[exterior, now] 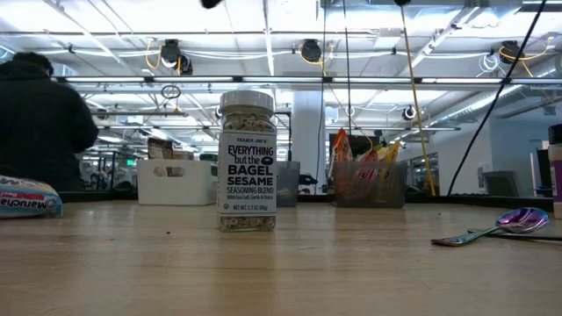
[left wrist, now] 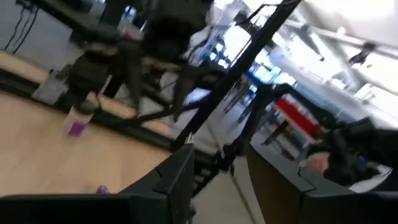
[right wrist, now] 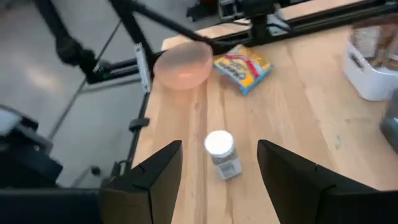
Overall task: Pick & Place Food Item
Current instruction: Put the violet spoon into the left black bin
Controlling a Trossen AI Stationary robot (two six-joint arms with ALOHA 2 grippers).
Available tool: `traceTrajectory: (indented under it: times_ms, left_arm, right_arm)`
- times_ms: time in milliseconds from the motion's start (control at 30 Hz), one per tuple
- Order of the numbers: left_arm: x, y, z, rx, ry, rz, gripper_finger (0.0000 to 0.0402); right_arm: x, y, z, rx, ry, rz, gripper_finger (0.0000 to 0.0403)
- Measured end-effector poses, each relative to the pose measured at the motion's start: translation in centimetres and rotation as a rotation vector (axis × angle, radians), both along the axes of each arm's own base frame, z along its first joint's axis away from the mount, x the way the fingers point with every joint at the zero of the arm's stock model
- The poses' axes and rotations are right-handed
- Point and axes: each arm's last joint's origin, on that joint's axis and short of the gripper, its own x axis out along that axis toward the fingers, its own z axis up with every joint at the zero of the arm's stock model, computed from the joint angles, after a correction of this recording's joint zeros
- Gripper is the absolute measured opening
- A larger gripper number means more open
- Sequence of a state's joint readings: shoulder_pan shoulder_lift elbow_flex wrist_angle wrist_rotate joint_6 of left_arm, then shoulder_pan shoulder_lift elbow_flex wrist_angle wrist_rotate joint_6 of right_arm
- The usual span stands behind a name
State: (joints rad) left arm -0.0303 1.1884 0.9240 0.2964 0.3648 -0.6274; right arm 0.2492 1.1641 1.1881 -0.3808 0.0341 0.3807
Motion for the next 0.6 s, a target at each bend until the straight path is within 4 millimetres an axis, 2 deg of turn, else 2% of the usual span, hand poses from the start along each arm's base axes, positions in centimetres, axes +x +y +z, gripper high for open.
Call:
traceTrajectory:
  times_ms: [133,200,333,467,600]
  left_arm:
    - [-1.9,-0.3,0.5,0.035,0.05,0.028,0.0157]
    - [-2.7,-0.5,0.8,0.05,0.056,0.042,0.0157]
    - [-3.9,-0.7,1.1,0.053,0.088,0.038,0.0157]
    - [-5.3,-1.0,0.5,0.067,0.202,0.04,0.0157]
    - [-6.1,-1.1,-0.3,0.09,0.307,0.093,0.0157]
  right_arm:
    - [0.7,2.0,0.9,-0.067,0.046,0.077,0.0201]
    - [0.8,2.9,0.6,-0.109,0.106,0.118,0.0201]
    - [1.7,3.9,-0.9,-0.145,0.2,0.161,0.0201]
    - [2.7,4.8,-2.7,-0.139,0.282,0.256,0.0201]
    - [2.8,5.4,-5.5,-0.165,0.5,0.351,0.0201]
